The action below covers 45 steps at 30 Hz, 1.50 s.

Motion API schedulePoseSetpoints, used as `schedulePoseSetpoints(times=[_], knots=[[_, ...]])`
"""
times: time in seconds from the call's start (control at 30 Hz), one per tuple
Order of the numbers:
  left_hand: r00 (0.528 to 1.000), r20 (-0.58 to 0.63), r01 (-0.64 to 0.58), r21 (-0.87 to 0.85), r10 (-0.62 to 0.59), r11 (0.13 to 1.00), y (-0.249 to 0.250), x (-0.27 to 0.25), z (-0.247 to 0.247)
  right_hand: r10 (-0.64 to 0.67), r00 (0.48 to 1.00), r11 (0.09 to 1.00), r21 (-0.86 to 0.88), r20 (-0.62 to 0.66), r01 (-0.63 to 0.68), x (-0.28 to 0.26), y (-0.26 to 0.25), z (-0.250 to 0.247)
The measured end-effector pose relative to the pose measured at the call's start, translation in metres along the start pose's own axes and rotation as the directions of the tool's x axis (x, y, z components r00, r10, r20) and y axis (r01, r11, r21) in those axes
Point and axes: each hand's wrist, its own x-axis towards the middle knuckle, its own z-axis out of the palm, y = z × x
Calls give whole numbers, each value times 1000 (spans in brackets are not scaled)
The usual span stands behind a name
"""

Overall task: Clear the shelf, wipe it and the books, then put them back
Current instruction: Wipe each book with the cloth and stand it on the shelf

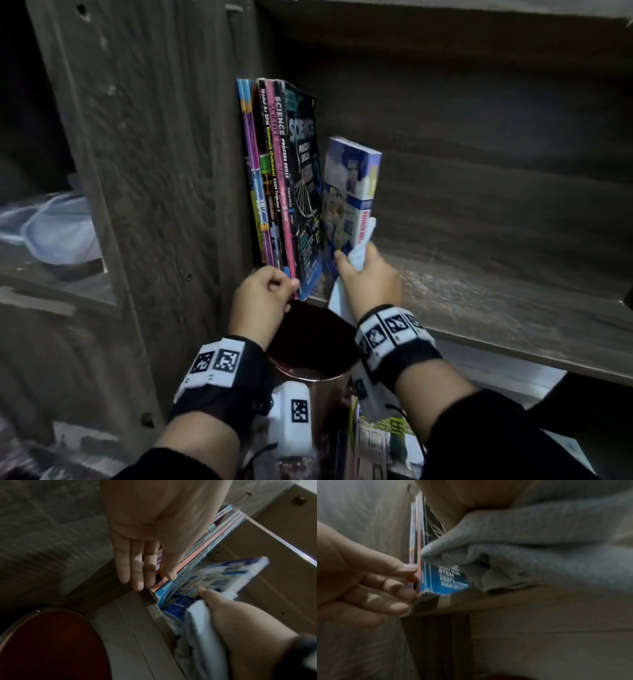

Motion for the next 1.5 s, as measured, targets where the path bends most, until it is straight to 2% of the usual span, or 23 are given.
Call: schedulePoseSetpoints(times=[0.1, 0.17, 0.43, 0.57, 0.67, 0.87, 1.03, 1.23, 1.5], knots=[[999, 21, 32, 31, -32, 999, -8, 3, 2, -131, 974, 983, -101, 183, 151, 6, -3, 22], [999, 17, 35, 43, -36, 998, -10, 4, 1, -174, 954, 967, -140, 243, 212, 6, -1, 25], [999, 13, 52, 61, -53, 997, -10, 2, 1, -181, 944, 981, -21, 276, 194, 5, 7, 22], [998, 14, 57, 76, -58, 995, -6, -1, 1, -120, 948, 989, 120, 295, 88, 16, 9, 24], [999, 17, 41, 102, -43, 994, -3, -4, -1, -121, 950, 984, 158, 288, 77, 22, 10, 26], [999, 19, 36, 94, -38, 995, -4, -3, -1, -152, 946, 988, 8, 287, 156, 17, 5, 25], [1000, 10, 23, 85, -24, 996, -6, -1, -1, -115, 958, 979, -133, 261, 154, 13, -8, 29], [998, 26, 50, 53, -52, 997, -12, 3, -1, -81, 960, 983, -135, 267, 121, 13, -16, 26], [997, 18, 73, 40, -74, 997, -13, 5, 0, -131, 970, 971, -172, 206, 168, 1, -16, 30]])
